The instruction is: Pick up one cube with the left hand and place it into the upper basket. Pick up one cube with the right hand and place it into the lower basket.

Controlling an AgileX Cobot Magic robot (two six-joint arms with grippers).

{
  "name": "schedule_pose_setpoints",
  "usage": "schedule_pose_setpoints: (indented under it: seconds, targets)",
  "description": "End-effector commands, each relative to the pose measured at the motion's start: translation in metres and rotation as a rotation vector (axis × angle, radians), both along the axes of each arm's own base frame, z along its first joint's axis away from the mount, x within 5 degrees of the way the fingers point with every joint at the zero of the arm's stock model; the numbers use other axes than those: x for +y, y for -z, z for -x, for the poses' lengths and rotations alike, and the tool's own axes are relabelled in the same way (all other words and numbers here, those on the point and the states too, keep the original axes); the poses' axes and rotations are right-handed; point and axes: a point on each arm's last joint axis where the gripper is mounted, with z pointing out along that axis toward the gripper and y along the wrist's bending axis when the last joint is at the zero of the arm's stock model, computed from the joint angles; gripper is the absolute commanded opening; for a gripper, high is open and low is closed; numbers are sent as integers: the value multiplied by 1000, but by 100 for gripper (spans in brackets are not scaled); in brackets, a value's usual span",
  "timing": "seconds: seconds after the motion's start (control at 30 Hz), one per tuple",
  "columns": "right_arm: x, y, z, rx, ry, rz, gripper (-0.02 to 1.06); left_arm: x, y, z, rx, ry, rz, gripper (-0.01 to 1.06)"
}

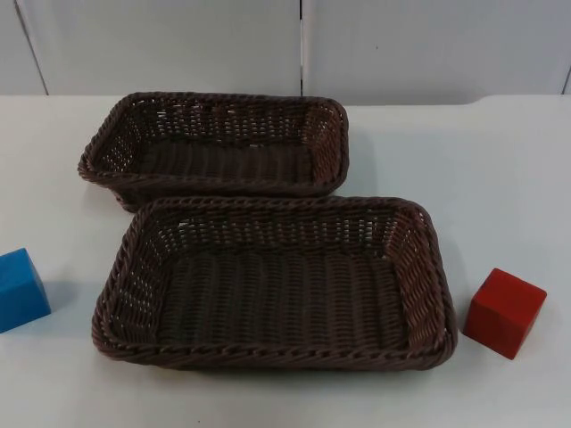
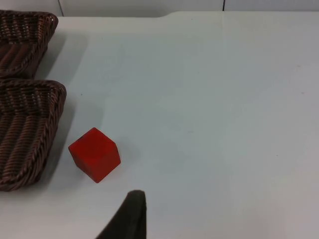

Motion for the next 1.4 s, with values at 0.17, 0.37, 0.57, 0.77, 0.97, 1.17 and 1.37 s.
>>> schedule_pose_setpoints:
  seconds: [0.17, 0.37, 0.57, 0.77, 0.97, 1.17, 1.37]
  targets:
    - [0, 0, 0, -7, -8, 2, 105, 0, 14, -39, 82, -10, 22, 105]
    - [0, 0, 0, -7, -8, 2, 105, 0, 28, -70, 185, -14, 41, 105]
    - [0, 0, 0, -7, -8, 2, 105, -5, 28, -89, 206, 20, 94, 105]
    - [0, 0, 0, -7, -8, 2, 105, -12, 37, -109, 224, 40, 171, 105]
    - [0, 0, 0, -7, -8, 2, 105, -14, 52, -123, 260, 28, 213, 105]
    - [0, 0, 0, -7, -8, 2, 105, -14, 66, -135, 289, 1, 241, 105]
    - [0, 0, 0, -7, -8, 2, 105, -14, 74, -143, 286, -21, 251, 105]
